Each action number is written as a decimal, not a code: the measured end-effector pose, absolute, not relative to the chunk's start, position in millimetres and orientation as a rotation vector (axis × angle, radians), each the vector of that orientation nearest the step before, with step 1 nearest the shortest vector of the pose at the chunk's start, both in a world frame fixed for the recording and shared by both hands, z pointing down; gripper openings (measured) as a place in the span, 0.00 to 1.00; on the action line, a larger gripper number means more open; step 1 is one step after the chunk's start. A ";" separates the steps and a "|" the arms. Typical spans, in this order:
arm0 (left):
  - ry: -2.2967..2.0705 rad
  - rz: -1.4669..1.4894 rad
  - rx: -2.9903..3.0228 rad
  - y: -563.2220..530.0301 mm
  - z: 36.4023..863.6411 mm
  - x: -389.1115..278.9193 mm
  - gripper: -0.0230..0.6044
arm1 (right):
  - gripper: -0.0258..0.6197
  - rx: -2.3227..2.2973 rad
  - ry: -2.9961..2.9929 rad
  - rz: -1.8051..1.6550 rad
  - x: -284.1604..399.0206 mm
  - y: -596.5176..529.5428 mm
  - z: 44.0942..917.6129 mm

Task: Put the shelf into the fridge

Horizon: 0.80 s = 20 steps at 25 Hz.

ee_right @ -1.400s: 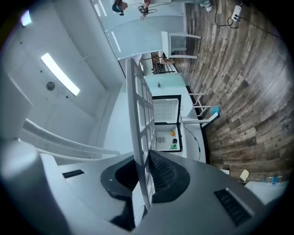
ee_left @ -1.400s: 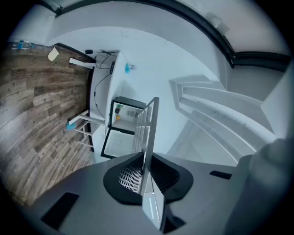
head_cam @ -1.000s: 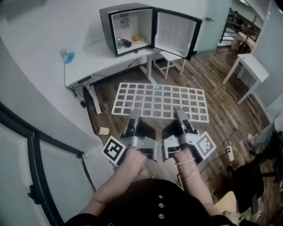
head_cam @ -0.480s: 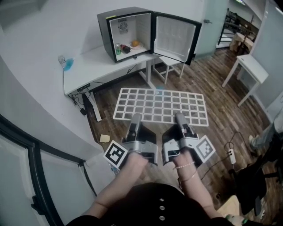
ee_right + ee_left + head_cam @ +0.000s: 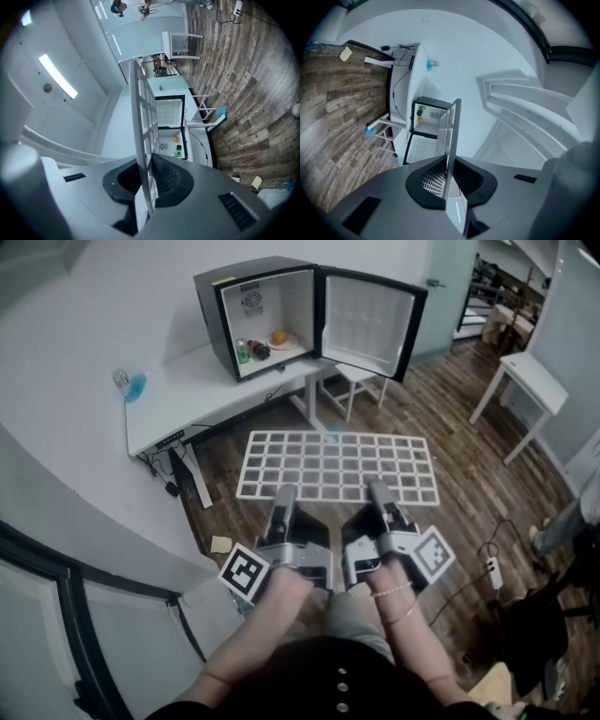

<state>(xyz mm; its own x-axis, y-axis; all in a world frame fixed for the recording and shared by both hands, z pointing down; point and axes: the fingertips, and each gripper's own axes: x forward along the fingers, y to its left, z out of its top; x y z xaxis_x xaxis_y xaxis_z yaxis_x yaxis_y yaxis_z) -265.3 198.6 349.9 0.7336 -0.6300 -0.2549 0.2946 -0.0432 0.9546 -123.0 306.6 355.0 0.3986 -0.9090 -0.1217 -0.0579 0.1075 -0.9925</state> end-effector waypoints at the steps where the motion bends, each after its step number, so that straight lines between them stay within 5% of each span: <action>1: -0.297 -0.767 1.430 193.6 350.2 -261.1 0.09 | 0.09 -1.318 0.982 -0.803 -118.5 301.4 354.4; 20: -0.353 -0.843 1.432 87.7 346.2 -120.7 0.09 | 0.09 -1.313 1.095 -0.820 27.3 187.4 341.4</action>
<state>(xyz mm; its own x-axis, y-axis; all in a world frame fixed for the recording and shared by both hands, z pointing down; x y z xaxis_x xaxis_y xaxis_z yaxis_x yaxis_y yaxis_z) -120.7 87.7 346.2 0.6738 -0.6896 -0.2655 0.2945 -0.0789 0.9524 27.3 187.4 341.4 0.3132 -0.9374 -0.1520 -0.1184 0.1203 -0.9857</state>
